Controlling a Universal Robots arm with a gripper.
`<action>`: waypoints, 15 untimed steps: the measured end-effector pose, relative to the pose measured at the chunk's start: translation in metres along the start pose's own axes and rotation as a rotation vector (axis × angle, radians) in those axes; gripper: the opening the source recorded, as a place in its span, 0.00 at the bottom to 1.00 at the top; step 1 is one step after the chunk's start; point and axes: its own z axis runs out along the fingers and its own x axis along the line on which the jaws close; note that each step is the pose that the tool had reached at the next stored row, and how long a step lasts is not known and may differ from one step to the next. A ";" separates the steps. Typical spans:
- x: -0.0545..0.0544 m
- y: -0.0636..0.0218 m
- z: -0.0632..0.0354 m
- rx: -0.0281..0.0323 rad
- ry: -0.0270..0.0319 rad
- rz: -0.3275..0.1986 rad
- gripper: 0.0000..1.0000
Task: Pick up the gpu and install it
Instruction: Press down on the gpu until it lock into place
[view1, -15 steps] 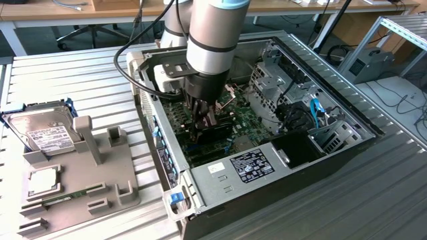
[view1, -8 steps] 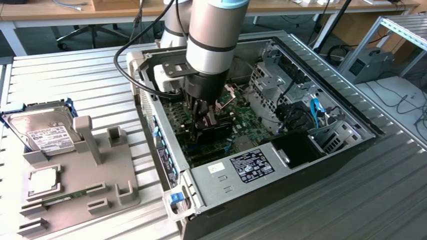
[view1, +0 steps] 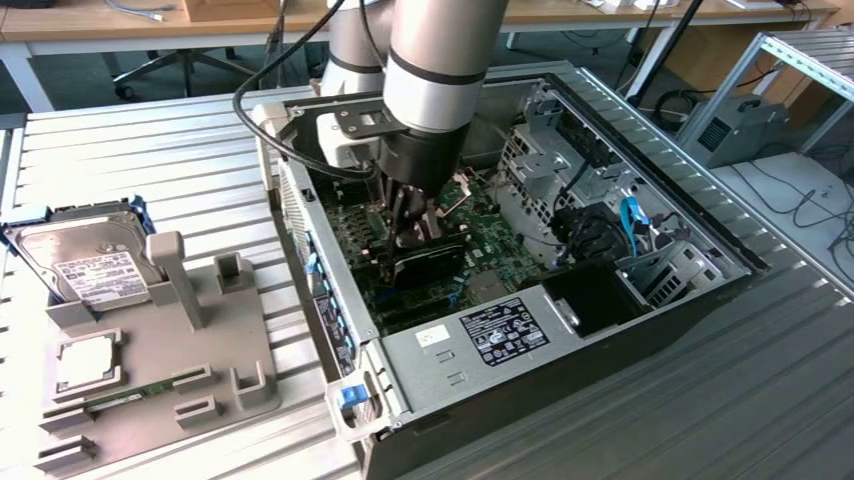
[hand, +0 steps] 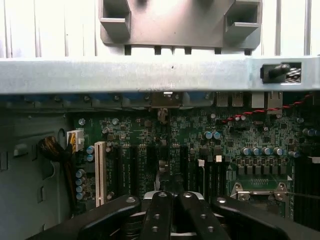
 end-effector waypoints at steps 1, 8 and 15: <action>0.000 -0.0048 -0.0002 -0.0016 -0.0001 0.000 0.11; 0.000 -0.0340 -0.0016 -0.0130 -0.0017 0.000 0.11; 0.000 -0.0442 -0.0065 -0.0139 -0.0069 -0.001 0.11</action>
